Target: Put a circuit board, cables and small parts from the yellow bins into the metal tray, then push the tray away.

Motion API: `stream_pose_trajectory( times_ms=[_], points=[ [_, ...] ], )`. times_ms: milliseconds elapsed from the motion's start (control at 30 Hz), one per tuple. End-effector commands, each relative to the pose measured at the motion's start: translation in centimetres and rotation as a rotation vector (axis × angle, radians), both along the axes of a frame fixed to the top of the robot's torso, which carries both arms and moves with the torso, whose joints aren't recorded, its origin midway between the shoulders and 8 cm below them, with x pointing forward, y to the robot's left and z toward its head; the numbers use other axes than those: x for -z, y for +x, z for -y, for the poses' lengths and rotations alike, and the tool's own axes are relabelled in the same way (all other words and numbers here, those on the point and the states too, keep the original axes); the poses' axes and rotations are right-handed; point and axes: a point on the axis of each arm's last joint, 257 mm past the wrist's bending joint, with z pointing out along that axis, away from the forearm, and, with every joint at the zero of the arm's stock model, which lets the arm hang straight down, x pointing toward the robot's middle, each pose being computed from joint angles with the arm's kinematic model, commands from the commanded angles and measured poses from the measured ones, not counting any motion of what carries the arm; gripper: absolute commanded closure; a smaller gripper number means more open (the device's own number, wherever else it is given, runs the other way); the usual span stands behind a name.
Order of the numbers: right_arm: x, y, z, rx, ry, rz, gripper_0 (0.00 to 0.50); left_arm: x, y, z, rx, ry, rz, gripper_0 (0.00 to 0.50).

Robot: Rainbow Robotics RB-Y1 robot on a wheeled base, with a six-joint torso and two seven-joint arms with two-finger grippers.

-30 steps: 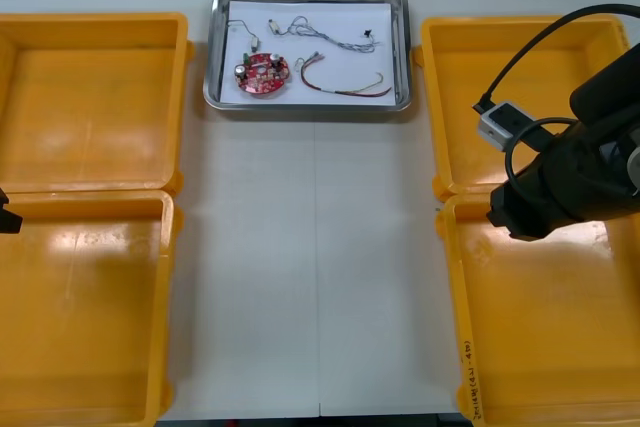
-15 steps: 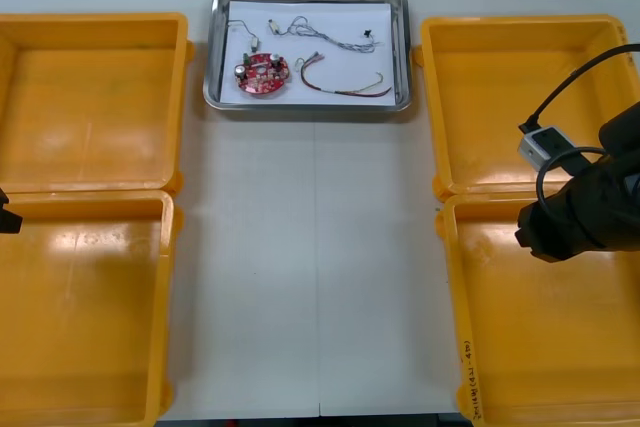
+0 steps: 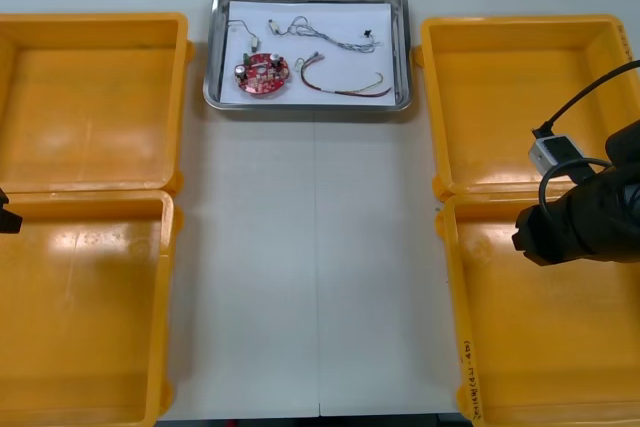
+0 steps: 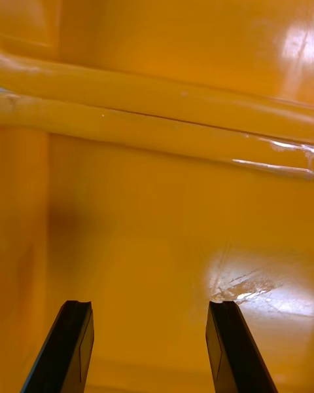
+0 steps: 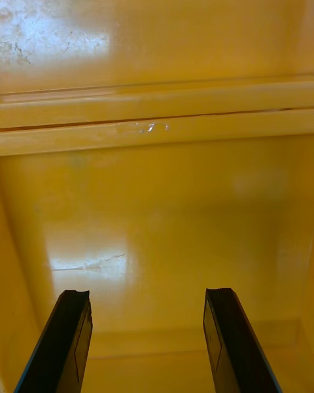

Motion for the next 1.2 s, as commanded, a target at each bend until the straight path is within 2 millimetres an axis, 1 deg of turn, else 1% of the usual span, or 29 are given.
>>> stream_pose_trajectory(
  times_ms=[33,300,567,733,1200],
  points=[
    [-0.1,-0.7,0.4,0.114,0.057,0.0,0.0,-0.5,-0.3,-0.5,0.057,0.043,0.018,0.0],
    [1.3,-1.8,0.9,0.15,0.085,-0.03,0.0,-0.5,-0.3,-0.5,0.057,0.043,0.018,0.0],
    [1.9,-1.9,1.1,0.179,0.088,-0.023,0.0,-0.5,-0.3,-0.5,0.057,0.043,0.018,0.0],
    [1.9,-1.6,0.8,0.188,0.095,-0.014,0.0,-0.5,-0.3,-0.5,0.057,0.043,0.018,0.0],
    [1.9,-1.6,0.9,0.183,0.09,-0.013,0.0,-0.5,-0.3,-0.5,0.057,0.043,0.018,0.0]
  ],
)
